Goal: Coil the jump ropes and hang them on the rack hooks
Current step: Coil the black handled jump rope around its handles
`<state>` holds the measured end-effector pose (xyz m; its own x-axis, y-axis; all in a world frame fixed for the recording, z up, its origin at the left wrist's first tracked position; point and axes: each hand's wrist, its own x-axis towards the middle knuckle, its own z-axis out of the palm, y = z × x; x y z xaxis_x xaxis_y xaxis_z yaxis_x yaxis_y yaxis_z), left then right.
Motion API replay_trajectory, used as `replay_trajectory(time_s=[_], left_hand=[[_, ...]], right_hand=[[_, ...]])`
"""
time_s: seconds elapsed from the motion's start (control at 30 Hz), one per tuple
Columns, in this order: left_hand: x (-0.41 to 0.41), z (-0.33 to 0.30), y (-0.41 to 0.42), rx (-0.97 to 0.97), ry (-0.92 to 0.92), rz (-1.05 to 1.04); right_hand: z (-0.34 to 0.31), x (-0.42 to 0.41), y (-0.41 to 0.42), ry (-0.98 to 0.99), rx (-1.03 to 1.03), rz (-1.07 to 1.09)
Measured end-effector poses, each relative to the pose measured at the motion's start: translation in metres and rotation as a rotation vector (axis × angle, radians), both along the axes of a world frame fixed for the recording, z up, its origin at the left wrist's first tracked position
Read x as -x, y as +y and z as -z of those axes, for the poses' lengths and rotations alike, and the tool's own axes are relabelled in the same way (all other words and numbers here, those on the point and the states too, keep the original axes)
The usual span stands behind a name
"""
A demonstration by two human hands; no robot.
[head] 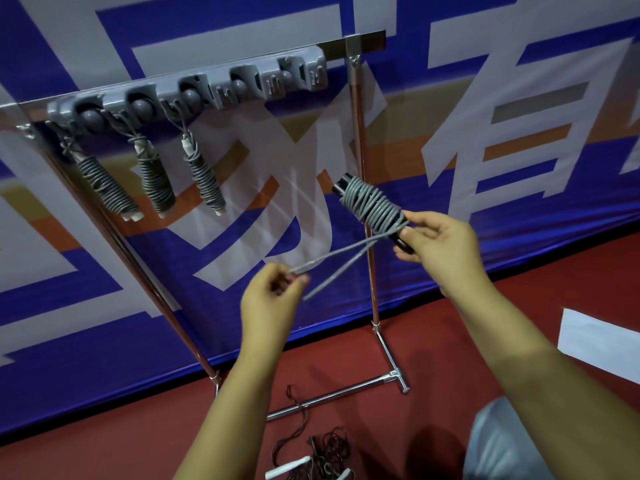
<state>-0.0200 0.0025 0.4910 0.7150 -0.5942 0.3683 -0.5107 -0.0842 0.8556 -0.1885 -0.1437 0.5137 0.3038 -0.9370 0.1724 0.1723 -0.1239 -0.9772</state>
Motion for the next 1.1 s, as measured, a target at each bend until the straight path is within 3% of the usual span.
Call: replay_trajectory(time_s=[0.1,0.27,0.37,0.43,0.57,0.67,0.83,0.9,1.0,1.1], left_hand=[[-0.003,-0.013,-0.006,0.355,0.446,-0.081],[-0.032,-0.018,-0.008,0.537,0.685,-0.213],[-0.046,-0.019,-0.005,0.525,0.771,-0.193],[-0.048,-0.02,-0.002,0.531,0.9,-0.073],[-0.041,-0.017,0.011,0.826,1.35,0.358],[-0.033,-0.022,0.016,0.895,1.347,0.526],[-0.034,-0.033,0.021,0.694,1.198,0.573],[-0.045,-0.028,0.025,0.703,1.295,0.743],[-0.048,-0.026,0.023,0.559,1.294,1.067],[-0.039,-0.027,0.018,0.426,1.259,1.182]], right_hand=[[0.007,-0.01,0.011,0.021,0.026,-0.05],[0.017,-0.014,0.029,0.074,0.088,-0.06],[0.019,-0.015,0.031,0.089,0.117,-0.064],[0.02,-0.016,0.03,0.088,0.113,-0.064],[0.026,-0.016,0.021,0.116,0.079,-0.045],[0.037,-0.017,0.014,0.158,0.018,-0.06],[0.042,-0.01,0.004,0.1,-0.127,-0.037],[0.039,-0.006,0.002,0.076,-0.151,-0.037],[0.033,-0.006,0.003,0.056,-0.131,-0.044],[0.025,-0.009,0.004,0.001,-0.121,-0.064]])
